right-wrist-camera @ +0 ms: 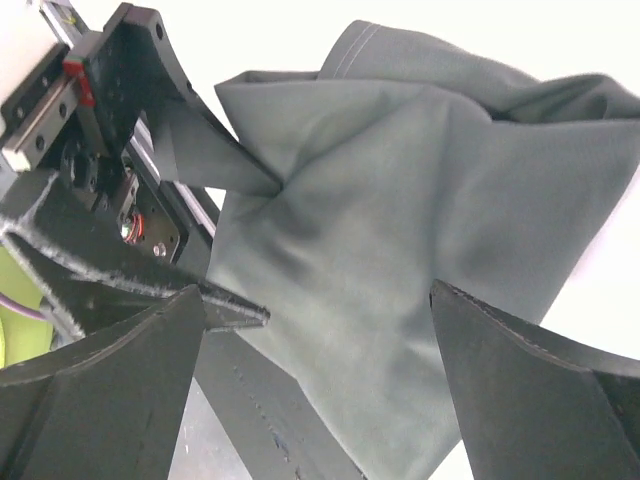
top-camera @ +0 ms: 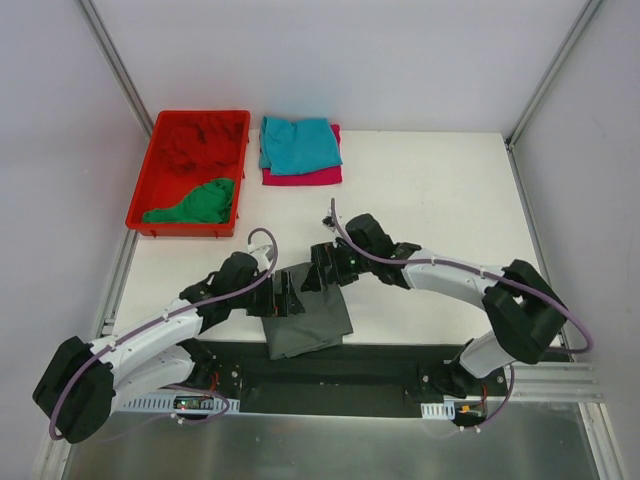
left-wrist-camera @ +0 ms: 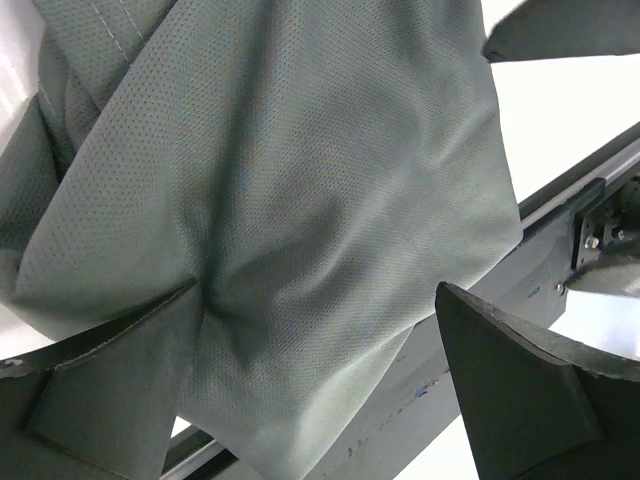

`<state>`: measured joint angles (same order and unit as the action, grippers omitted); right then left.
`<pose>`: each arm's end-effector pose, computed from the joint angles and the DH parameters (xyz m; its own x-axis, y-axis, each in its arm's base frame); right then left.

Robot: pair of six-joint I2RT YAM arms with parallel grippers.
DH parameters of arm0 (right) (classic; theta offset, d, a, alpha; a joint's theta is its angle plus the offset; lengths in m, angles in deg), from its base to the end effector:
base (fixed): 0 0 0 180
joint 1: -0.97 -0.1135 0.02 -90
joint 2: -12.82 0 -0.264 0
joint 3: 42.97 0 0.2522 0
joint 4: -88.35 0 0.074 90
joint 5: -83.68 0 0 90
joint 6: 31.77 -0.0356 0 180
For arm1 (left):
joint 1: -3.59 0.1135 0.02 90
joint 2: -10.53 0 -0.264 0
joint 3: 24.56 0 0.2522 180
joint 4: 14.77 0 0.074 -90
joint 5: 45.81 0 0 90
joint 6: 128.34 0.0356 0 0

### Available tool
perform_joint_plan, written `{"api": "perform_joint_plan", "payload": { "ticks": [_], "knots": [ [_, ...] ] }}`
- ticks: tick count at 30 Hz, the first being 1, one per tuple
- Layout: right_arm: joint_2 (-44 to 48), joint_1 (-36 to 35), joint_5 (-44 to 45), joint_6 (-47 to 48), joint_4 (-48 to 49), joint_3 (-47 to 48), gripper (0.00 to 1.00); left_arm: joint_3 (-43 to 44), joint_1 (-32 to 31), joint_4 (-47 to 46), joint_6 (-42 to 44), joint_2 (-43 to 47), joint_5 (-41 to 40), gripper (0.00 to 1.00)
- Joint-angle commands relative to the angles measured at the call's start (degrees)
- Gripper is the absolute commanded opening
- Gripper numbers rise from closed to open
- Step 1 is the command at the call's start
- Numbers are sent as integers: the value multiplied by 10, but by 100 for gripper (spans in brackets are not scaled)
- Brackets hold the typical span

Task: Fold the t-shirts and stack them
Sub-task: Fold the long partially folded tshirt into a neat square

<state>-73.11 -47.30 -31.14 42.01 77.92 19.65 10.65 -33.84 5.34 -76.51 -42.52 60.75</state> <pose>0.2027 0.2497 0.2180 -0.6091 -0.3020 -0.7333 -0.7702 0.4457 0.4561 0.1420 -0.1215 0.1807 -0.8543 -0.0921 -0.5116 0.2965 0.7220 -0.6251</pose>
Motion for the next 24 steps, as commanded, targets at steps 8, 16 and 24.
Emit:
{"api": "perform_joint_plan", "payload": {
  "ticks": [8,16,24],
  "knots": [
    [-122,49,-55,7,51,33,96,-27,1,-61,-60,-21,-4,99],
    [-196,89,-131,46,54,82,96,18,1,-43,-84,10,-97,99],
    [-141,105,-131,208,-153,204,96,109,112,51,-75,-23,-121,99]
  ]
}}
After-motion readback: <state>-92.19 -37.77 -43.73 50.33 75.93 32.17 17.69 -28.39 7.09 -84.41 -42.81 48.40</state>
